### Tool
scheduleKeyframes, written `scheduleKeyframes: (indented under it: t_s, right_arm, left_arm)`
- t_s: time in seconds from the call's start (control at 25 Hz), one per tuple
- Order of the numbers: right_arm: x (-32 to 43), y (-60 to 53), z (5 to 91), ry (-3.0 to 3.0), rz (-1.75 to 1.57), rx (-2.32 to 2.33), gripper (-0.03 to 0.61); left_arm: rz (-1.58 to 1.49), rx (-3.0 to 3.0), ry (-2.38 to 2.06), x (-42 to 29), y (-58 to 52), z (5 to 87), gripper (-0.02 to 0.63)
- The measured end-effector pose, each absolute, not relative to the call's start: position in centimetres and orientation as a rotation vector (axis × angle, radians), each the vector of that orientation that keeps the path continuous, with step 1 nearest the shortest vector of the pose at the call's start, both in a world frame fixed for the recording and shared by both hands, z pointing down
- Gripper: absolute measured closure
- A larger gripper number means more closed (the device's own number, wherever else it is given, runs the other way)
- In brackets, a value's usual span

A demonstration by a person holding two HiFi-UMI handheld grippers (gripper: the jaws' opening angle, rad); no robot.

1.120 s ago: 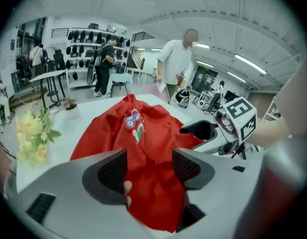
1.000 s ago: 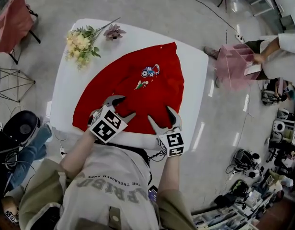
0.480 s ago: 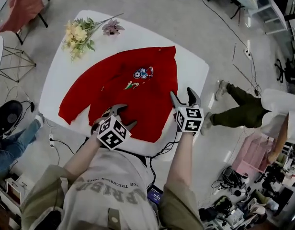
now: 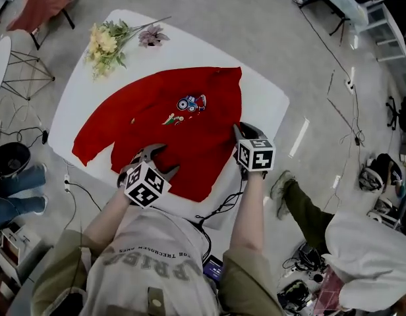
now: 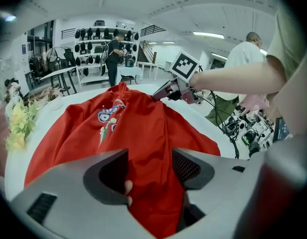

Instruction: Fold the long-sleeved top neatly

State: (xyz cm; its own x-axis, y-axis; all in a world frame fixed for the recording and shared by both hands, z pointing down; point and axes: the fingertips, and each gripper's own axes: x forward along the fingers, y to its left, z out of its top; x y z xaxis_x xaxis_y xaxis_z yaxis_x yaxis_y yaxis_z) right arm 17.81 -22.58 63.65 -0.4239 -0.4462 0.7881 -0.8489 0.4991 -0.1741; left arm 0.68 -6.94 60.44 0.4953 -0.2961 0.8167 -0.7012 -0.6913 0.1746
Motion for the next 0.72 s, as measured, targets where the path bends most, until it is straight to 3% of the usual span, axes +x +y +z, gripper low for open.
scheduleKeyframes:
  t_s: [0.28,0.52,0.64,0.68,0.72]
  right_arm:
    - [23.3,-24.4,59.2,-2.098,0.84,1.35,0.548]
    - [28.4,-23.6,63.1,-1.853,0.776,1.381,0.541]
    - [27.6,-24.1,60.3,-1.946,0.701,1.323,0.49]
    - [27.0,-24.5,58.8,-1.998,0.685,1.3,0.405]
    - [26.3,-25.0,57.5,-2.042,0.659,1.27,0.369]
  left_arm:
    - [1.095,2.231,-0.844,0.2,-6.3,59.4,0.338]
    - [1.108,2.136,-0.855,-0.8,-4.9,60.8,0.339]
    - [1.082,2.19,-0.87,-0.1,-5.3,59.1,0.339]
    - [1.058,2.214,-0.859,0.5,-5.5,58.4,0.339]
    - [1.031,2.237,-0.838,1.3,-5.8,57.9,0.34]
